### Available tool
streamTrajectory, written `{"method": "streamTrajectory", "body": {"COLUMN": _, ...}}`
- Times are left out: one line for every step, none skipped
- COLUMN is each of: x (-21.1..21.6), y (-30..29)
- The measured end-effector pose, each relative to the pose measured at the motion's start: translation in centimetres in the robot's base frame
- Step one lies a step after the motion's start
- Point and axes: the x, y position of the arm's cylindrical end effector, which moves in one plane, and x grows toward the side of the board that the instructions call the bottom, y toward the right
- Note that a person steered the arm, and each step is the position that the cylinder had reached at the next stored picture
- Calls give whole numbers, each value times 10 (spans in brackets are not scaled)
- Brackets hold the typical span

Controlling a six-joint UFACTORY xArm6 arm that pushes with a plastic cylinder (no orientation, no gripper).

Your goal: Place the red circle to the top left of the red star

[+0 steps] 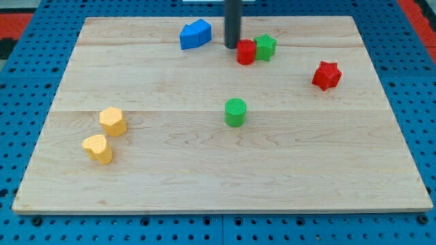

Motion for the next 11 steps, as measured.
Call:
{"method": "streamTrajectory", "body": {"x": 29, "y": 58}}
{"method": "streamTrajectory", "body": {"x": 50, "y": 57}}
{"method": "streamTrajectory", "body": {"x": 50, "y": 6}}
{"method": "streamTrajectory", "body": {"x": 50, "y": -10}}
{"method": "streamTrajectory", "body": {"x": 50, "y": -13}}
{"method": "streamTrajectory", "body": {"x": 50, "y": -18}}
{"method": "streamTrajectory", "body": {"x": 50, "y": -24}}
{"method": "streamTrajectory", "body": {"x": 50, "y": -24}}
{"method": "streamTrajectory", "body": {"x": 77, "y": -5}}
{"method": "streamTrajectory", "body": {"x": 110, "y": 31}}
{"method": "streamTrajectory", "body": {"x": 112, "y": 73}}
